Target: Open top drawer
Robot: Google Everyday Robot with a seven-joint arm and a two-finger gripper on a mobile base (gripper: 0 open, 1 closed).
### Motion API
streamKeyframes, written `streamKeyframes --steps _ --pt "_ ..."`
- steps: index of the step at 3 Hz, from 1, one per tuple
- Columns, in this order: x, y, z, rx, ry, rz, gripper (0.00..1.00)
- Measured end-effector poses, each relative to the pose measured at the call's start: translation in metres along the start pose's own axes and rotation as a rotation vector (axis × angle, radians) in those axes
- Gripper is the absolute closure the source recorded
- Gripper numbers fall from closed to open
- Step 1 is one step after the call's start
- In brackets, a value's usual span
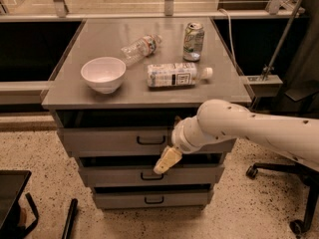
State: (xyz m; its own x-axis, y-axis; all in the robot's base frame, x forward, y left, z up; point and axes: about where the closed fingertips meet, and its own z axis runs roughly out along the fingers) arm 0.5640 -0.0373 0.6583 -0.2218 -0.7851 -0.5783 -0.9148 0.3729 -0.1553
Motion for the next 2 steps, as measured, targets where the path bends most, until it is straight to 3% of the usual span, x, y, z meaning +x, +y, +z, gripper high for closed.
streamKeyframes --steps 2 --pt "0.0000 0.0000 0.0000 0.000 0.000 0.000 0.42"
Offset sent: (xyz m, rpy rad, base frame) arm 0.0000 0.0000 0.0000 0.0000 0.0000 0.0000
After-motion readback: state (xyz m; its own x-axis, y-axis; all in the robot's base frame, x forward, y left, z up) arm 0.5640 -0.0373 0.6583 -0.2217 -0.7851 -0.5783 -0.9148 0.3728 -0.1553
